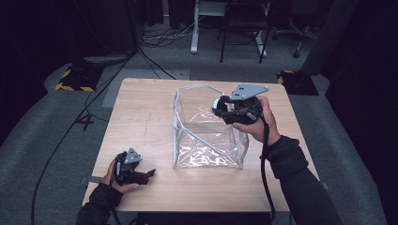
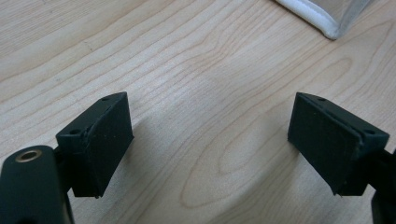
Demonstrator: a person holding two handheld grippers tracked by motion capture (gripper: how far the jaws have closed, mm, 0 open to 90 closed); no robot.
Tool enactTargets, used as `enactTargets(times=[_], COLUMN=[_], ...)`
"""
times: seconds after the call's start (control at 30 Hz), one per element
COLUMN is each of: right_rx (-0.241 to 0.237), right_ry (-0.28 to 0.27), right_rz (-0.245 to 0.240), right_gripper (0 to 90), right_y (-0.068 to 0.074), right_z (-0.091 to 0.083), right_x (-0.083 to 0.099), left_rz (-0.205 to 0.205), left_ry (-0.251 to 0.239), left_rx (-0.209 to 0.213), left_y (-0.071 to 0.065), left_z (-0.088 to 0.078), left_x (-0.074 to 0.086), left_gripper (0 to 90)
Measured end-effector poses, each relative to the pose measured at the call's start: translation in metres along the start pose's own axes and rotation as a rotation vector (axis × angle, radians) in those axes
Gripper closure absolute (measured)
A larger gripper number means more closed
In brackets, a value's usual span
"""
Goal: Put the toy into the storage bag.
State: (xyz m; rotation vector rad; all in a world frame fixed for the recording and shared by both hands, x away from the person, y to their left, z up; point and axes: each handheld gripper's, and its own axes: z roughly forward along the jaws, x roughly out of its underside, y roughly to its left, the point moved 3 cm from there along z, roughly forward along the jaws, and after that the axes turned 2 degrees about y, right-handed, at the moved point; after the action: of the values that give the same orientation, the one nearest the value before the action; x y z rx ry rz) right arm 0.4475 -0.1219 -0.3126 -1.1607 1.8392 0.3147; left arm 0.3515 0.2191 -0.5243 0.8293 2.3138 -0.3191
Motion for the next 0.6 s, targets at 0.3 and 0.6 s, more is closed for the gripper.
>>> enactTargets(times=[0.3,0.6], right_rx=[-0.027,-0.059], right_ry=[0.070,0.122], right_rz=[-0.008,-0.018], right_gripper=[46.9,46.9], right_y=[0.003,0.007], right_z=[0.007,0.011], right_x=[0.005,0.011], left_rz=[0.001,-0.001], left_ry=[0.000,0.000], left_rx=[0.000,0.001], left_y=[0.000,0.000], left_z=[0.000,0.000], left_x=[0.000,0.000], left_gripper=[14.0,14.0])
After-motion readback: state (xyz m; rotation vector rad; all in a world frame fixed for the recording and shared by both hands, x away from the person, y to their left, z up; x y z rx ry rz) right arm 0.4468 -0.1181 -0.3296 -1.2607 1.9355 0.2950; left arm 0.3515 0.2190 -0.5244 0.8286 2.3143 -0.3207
